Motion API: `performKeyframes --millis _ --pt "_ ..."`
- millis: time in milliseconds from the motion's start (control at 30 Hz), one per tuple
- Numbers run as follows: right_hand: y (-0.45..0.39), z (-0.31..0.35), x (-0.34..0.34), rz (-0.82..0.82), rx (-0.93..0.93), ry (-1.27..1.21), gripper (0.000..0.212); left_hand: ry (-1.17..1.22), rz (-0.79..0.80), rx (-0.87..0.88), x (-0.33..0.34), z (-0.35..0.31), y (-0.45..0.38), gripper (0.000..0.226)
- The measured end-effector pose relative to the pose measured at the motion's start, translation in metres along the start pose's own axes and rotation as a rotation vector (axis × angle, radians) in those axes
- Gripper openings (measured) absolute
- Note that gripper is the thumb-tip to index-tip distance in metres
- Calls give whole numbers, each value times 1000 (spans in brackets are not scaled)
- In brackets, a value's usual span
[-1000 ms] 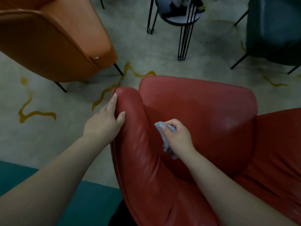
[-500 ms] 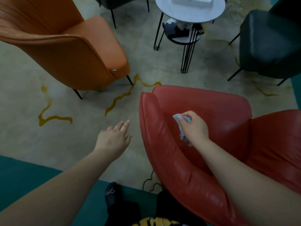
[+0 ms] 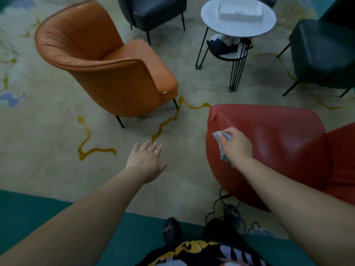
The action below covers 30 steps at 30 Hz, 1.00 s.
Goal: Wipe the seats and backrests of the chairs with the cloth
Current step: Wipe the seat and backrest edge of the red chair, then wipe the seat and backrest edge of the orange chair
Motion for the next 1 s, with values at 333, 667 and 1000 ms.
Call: performKeyframes --millis 333,667,1000 --pt "-35 61 13 29 -59 91 23 29 22 -26 -2 45 -35 77" --pt "-144 97 10 107 -96 218 25 136 100 -3 -79 66 -145 74" --pt "-230 150 10 213 -158 276 43 155 50 -10 -137 88 -208 71"
Point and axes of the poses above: each hand's wrist, its own y-axis away from the middle knuckle, its own x-axis out of the palm, z = x × y, the point moved 2 cm from there along -y, towards the middle knuckle, and after that the axes turned 8 degrees about z, right-handed, at the moved point
